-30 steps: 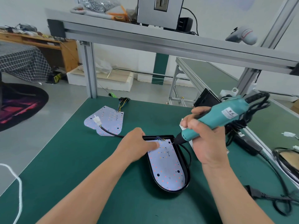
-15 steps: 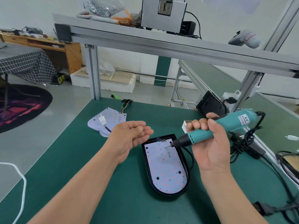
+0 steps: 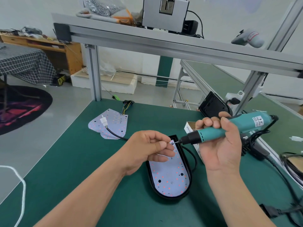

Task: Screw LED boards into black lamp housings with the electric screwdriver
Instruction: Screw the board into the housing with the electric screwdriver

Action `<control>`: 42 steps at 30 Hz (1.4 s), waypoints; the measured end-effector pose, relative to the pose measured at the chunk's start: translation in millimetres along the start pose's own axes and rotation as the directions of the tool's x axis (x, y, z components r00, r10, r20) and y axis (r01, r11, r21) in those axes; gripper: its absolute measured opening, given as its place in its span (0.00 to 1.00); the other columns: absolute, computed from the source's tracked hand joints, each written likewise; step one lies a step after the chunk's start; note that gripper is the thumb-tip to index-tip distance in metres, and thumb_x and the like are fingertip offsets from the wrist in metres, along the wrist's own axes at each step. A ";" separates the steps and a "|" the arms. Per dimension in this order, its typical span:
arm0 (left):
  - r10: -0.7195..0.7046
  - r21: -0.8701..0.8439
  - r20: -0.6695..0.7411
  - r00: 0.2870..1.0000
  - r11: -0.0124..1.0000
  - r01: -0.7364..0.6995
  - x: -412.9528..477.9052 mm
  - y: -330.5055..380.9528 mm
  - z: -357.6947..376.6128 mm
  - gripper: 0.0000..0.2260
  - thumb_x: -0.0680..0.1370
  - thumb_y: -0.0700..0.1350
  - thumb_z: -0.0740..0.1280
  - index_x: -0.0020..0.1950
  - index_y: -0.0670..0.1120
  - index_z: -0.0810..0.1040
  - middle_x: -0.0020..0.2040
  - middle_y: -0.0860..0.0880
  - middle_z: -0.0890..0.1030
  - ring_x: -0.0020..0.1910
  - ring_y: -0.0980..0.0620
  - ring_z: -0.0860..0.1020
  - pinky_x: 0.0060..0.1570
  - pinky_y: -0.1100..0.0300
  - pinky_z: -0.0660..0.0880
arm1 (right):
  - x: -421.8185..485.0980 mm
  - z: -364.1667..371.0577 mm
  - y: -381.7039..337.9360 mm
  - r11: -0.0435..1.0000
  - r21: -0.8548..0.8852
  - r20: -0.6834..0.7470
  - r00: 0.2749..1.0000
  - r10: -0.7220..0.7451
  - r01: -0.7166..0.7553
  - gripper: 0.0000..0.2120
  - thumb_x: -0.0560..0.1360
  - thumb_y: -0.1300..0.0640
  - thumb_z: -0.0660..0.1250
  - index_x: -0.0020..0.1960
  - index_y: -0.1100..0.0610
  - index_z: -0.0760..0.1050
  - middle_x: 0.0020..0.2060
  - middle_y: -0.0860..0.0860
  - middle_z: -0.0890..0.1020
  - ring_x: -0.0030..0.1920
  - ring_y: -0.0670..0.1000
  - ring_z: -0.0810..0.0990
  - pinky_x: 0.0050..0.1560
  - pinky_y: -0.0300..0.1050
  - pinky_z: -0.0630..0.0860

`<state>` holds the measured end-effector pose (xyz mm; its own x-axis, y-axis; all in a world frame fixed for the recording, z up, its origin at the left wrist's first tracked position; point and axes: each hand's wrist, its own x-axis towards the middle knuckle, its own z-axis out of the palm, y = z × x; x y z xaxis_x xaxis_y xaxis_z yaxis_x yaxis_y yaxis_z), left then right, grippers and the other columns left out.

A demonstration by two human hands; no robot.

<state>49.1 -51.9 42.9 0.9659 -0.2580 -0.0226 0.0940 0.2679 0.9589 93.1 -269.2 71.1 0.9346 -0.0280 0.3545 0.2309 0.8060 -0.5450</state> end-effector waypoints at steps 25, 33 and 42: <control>0.031 0.008 -0.028 0.999 1.000 -0.030 -0.1 -6.3 6.6 0.04 0.75 0.43 0.77 0.49 0.45 0.89 0.46 0.40 0.87 0.42 0.46 0.87 0.41 0.57 0.84 | -3.0 6.5 -3.5 1.000 0.002 0.024 1.000 -0.008 0.008 0.07 0.82 0.61 0.61 0.54 0.53 0.77 0.35 0.47 0.73 0.41 0.50 0.75 0.55 0.49 0.78; 0.012 -0.011 -0.029 1.000 1.000 -0.012 0.8 -8.9 6.2 0.06 0.81 0.36 0.72 0.52 0.43 0.89 0.47 0.39 0.87 0.43 0.45 0.87 0.43 0.55 0.84 | -5.1 7.5 1.3 0.998 -0.062 0.022 1.000 -0.003 0.005 0.08 0.82 0.61 0.62 0.53 0.52 0.78 0.36 0.48 0.72 0.41 0.50 0.75 0.55 0.50 0.77; 0.017 -0.050 -0.016 1.000 0.999 -0.018 -0.1 -7.7 6.5 0.08 0.82 0.32 0.70 0.53 0.41 0.88 0.48 0.38 0.86 0.45 0.44 0.87 0.47 0.53 0.85 | -4.6 6.7 -0.3 0.999 -0.049 0.027 1.000 -0.011 0.012 0.07 0.82 0.61 0.61 0.53 0.52 0.77 0.35 0.47 0.73 0.41 0.49 0.75 0.55 0.49 0.77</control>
<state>46.6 -60.0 37.4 0.9711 -0.2384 -0.0108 0.0887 0.3185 0.9438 87.0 -265.4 74.7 0.9244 -0.0209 0.3809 0.2554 0.7756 -0.5773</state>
